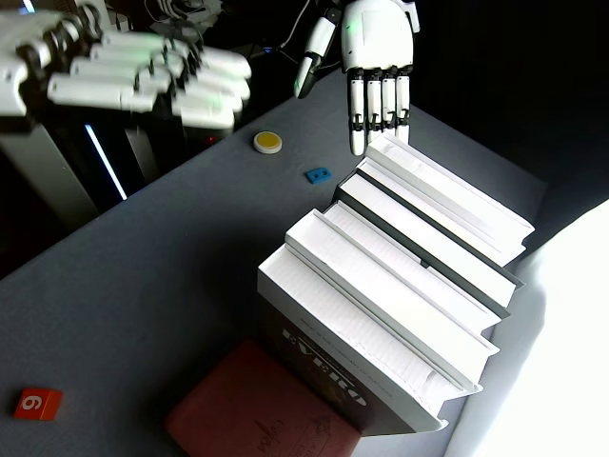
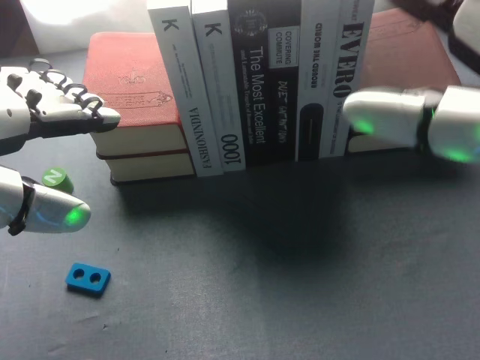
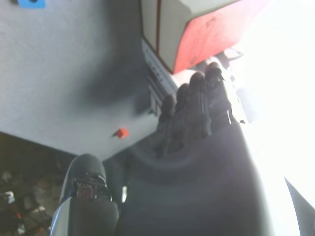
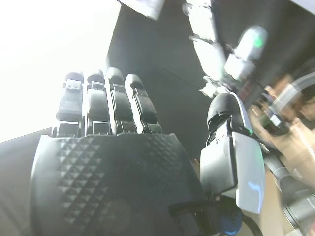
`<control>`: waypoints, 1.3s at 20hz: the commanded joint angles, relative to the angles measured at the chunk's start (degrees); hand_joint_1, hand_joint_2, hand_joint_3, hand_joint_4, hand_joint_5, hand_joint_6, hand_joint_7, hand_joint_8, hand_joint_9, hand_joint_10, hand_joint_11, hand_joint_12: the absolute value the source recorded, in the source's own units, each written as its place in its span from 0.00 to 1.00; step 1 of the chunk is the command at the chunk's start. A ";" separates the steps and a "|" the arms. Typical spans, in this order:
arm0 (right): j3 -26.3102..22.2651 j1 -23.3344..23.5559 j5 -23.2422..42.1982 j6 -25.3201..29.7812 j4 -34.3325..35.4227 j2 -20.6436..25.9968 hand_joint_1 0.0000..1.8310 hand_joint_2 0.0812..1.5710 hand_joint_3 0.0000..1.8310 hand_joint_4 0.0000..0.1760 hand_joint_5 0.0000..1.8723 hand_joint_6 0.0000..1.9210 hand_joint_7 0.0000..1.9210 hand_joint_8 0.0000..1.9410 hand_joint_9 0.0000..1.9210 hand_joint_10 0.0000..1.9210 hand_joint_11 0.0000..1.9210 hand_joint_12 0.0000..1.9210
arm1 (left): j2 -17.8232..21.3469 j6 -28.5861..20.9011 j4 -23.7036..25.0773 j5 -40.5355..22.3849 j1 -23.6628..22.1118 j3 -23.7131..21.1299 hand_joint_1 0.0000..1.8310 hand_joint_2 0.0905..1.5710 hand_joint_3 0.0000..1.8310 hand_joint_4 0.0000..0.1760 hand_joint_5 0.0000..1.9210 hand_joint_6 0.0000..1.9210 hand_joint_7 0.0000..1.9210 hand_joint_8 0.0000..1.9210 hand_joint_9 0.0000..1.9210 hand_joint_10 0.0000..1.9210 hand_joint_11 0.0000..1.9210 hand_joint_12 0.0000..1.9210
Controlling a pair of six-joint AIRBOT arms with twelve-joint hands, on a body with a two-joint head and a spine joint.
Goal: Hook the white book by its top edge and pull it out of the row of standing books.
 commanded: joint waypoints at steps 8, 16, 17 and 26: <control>3.36 -0.75 17.02 -4.97 -1.82 -4.34 0.00 0.72 0.00 0.00 0.00 0.00 0.00 0.00 0.00 0.00 0.00 0.00 | -0.50 0.23 -0.90 6.56 -0.22 -0.86 0.00 0.73 0.00 0.00 0.00 0.00 0.00 0.00 0.00 0.00 0.00 0.00; 5.94 -2.43 24.94 -3.11 -3.79 -8.21 0.00 0.72 0.00 0.00 0.00 0.00 0.00 0.00 0.00 0.00 0.00 0.00 | -0.30 -0.22 -0.91 7.03 -0.23 -0.77 0.00 0.73 0.00 0.00 0.00 0.00 0.00 0.00 0.00 0.00 0.00 0.00; 5.96 -2.56 25.08 -3.10 -3.79 -8.20 0.00 0.72 0.00 0.00 0.00 0.00 0.00 0.00 0.00 0.00 0.00 0.00 | -0.30 -0.23 -0.92 7.03 -0.22 -0.85 0.00 0.73 0.00 0.00 0.00 0.00 0.00 0.00 0.00 0.00 0.00 0.00; 8.50 -8.17 27.91 -4.48 -8.39 -11.65 0.00 0.72 0.00 0.00 0.00 0.00 0.00 0.00 0.00 0.00 0.00 0.00 | -0.25 -1.09 -0.93 7.49 -0.25 -0.98 0.00 0.73 0.00 0.00 0.00 0.00 0.00 0.00 0.00 0.00 0.00 0.00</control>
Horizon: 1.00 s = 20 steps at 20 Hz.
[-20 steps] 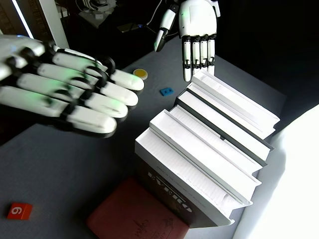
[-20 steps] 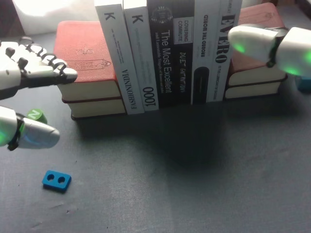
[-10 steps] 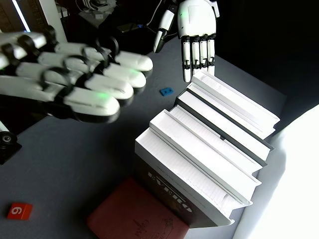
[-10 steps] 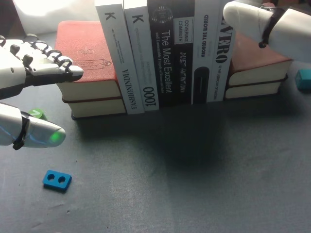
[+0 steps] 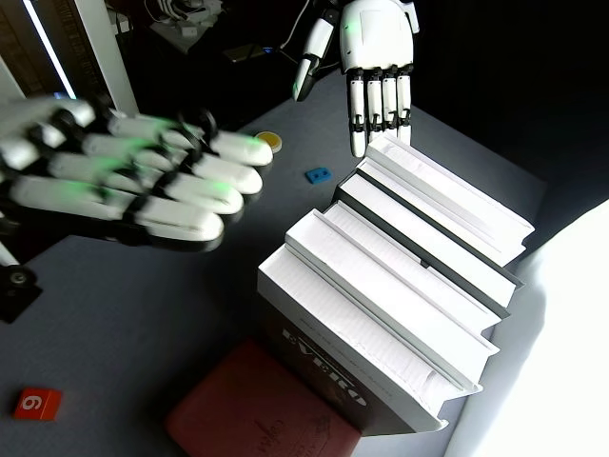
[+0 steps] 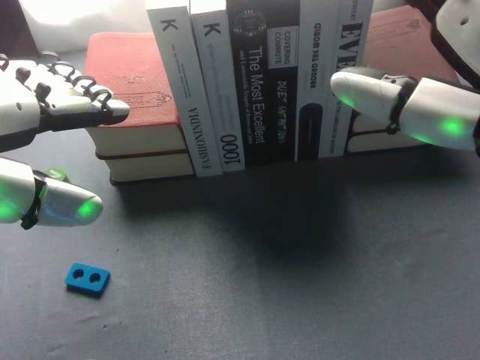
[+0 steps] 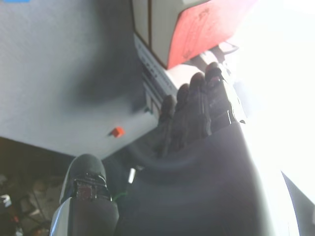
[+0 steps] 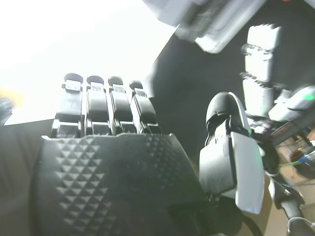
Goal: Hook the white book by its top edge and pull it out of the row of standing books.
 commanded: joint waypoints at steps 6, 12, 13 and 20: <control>3.29 1.92 6.42 -6.62 1.94 -5.50 0.00 0.73 0.00 0.00 0.00 0.00 0.00 0.00 0.00 0.00 0.00 0.00 | 0.16 -0.42 -0.75 4.58 -0.61 0.03 0.00 0.73 0.00 0.00 0.00 0.00 0.00 0.00 0.00 0.00 0.00 0.00; 6.60 2.86 4.87 -9.13 4.87 -8.67 0.00 0.73 0.00 0.00 0.00 0.00 0.00 0.00 0.00 0.00 0.00 0.00 | 0.15 -0.46 -0.75 4.65 -0.61 0.04 0.00 0.73 0.00 0.00 0.00 0.00 0.00 0.00 0.00 0.00 0.00 0.00; 7.04 2.95 4.06 -9.83 5.46 -9.13 0.00 0.73 0.00 0.00 0.00 0.00 0.00 0.00 0.00 0.00 0.00 0.00 | 0.14 -0.51 -0.75 4.65 -0.62 0.04 0.00 0.73 0.00 0.00 0.00 0.00 0.00 0.00 0.00 0.00 0.00 0.00; 9.62 4.61 -1.23 -13.62 7.77 -11.54 0.00 0.73 0.00 0.00 0.02 0.01 0.00 0.00 0.00 0.00 0.00 0.00 | 0.10 -0.99 -0.75 4.65 -0.70 0.13 0.00 0.73 0.00 0.00 0.00 0.00 0.00 0.00 0.00 0.00 0.00 0.00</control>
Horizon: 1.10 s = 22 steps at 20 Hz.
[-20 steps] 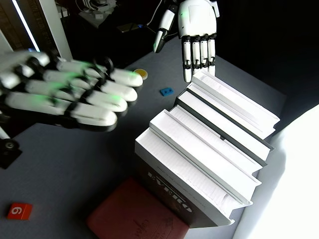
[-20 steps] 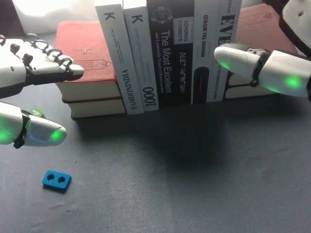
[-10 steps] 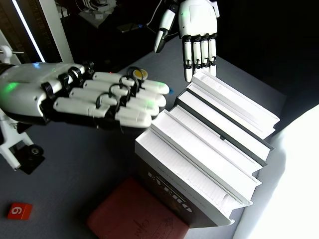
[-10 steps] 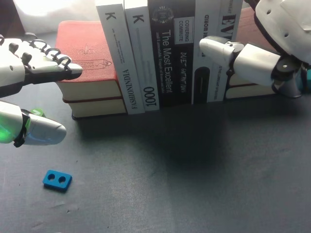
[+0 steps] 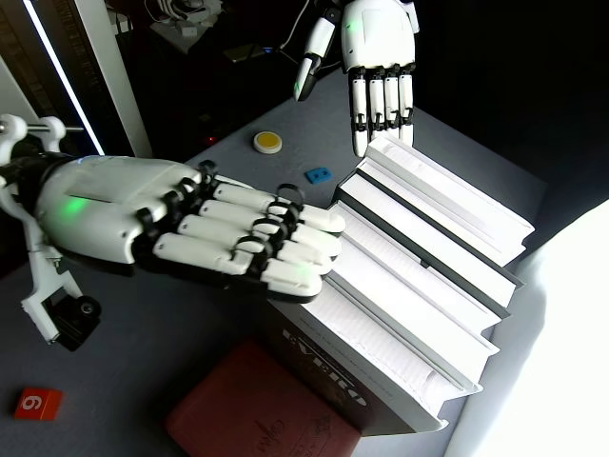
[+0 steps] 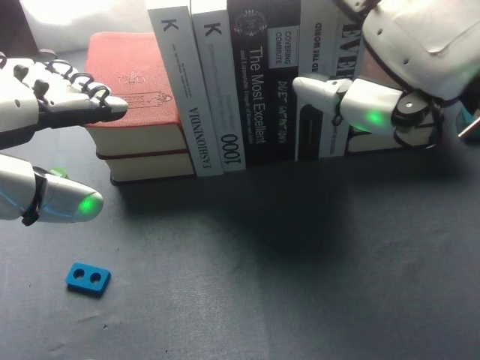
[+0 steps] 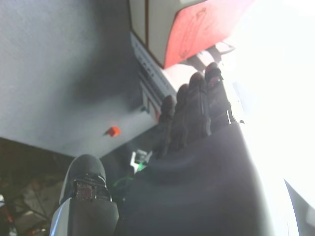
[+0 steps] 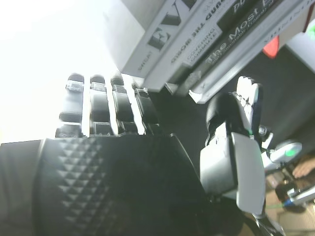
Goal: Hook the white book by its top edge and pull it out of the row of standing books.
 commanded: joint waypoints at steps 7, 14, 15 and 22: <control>0.49 0.38 4.47 -1.62 -2.24 -0.25 0.00 0.73 0.00 0.00 0.01 0.00 0.00 0.00 0.00 0.00 0.00 0.00 | 0.07 -0.25 -0.77 4.25 -0.72 0.32 0.00 0.73 0.00 0.00 0.00 0.00 0.00 0.00 0.00 0.00 0.00 0.00; -1.50 -1.22 5.17 -4.93 -1.32 1.05 0.00 0.74 0.00 0.00 0.00 0.00 0.00 0.00 0.00 0.00 0.00 0.00 | 0.07 -0.48 -0.77 4.16 -0.74 0.33 0.00 0.73 0.00 0.00 0.00 0.00 0.00 0.00 0.00 0.00 0.00 0.00; -2.16 -1.57 5.29 -5.40 -1.32 1.56 0.00 0.74 0.00 0.00 0.01 0.00 0.00 0.00 0.00 0.00 0.00 0.00 | 0.08 -0.54 -0.77 4.16 -0.74 0.33 0.00 0.74 0.00 0.00 0.00 0.00 0.00 0.00 0.00 0.00 0.00 0.00; -7.50 -3.21 5.50 -9.24 -1.32 5.57 0.00 0.74 0.00 0.00 0.01 0.00 0.00 0.00 0.00 0.00 0.00 0.00 | 0.13 -0.65 -0.78 4.16 -0.76 0.30 0.00 0.73 0.00 0.00 0.00 0.00 0.00 0.00 0.00 0.00 0.00 0.00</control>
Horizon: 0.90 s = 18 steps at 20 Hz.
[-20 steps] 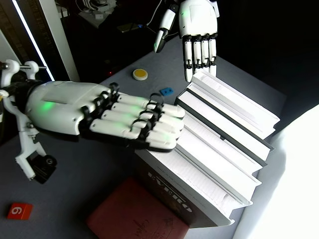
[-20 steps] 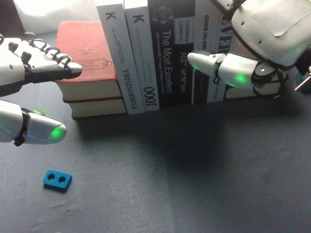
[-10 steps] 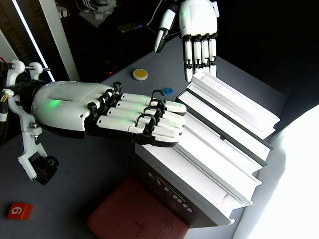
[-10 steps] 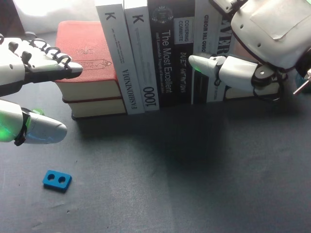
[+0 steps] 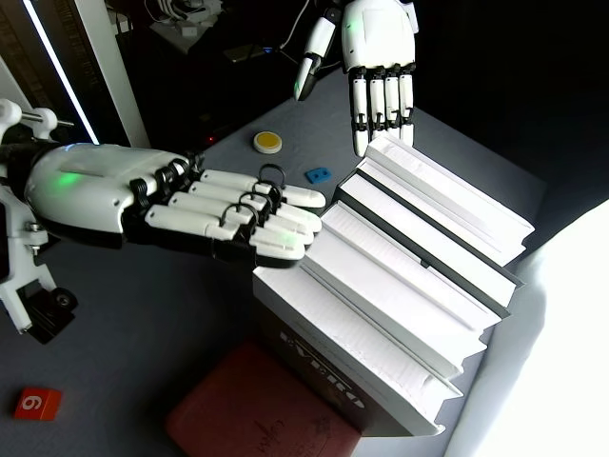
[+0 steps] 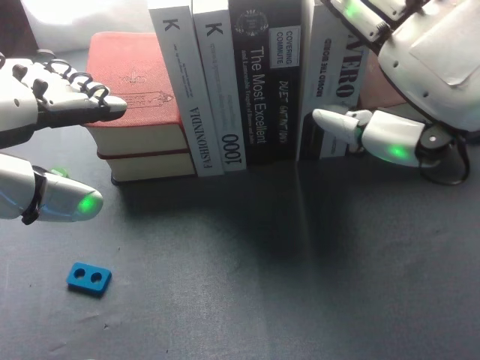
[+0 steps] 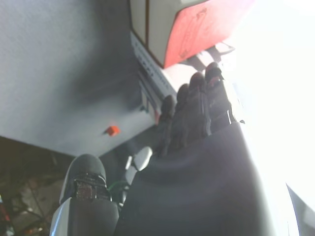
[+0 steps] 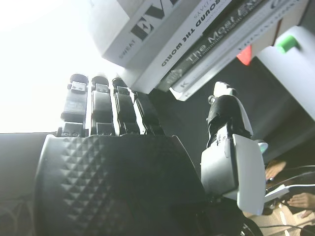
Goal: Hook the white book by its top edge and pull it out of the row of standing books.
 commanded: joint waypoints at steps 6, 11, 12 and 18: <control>-5.30 -0.82 3.09 -1.29 -1.94 4.05 0.00 0.74 0.00 0.00 0.02 0.00 0.00 0.00 0.00 0.00 0.00 0.00 | 0.18 -0.21 -0.78 4.15 -0.76 0.26 0.00 0.74 0.00 0.00 0.00 0.00 0.00 0.00 0.00 0.00 0.00 0.00; -8.77 -2.56 2.19 -1.27 -1.88 6.99 0.00 0.74 0.00 0.00 0.01 0.00 0.00 0.00 0.00 0.00 0.00 0.00 | 0.44 -0.29 -0.78 4.15 -0.76 0.28 0.00 0.74 0.00 0.00 0.00 0.00 0.00 0.00 0.00 0.00 0.00 0.00; -9.49 -2.93 2.02 -1.29 -1.88 7.57 0.00 0.74 0.00 0.00 0.01 0.00 0.00 0.00 0.00 0.00 0.00 0.00 | 0.45 -0.30 -0.78 4.15 -0.76 0.29 0.00 0.73 0.00 0.00 0.00 0.00 0.00 0.00 0.00 0.00 0.00 0.00; -13.22 -5.24 1.83 -1.97 -1.88 10.61 0.00 0.73 0.00 0.00 0.03 0.01 0.01 0.00 0.00 0.00 0.00 0.00 | 0.58 -0.39 -0.78 4.16 -0.76 0.29 0.00 0.73 0.00 0.00 0.00 0.00 0.00 0.00 0.00 0.00 0.00 0.00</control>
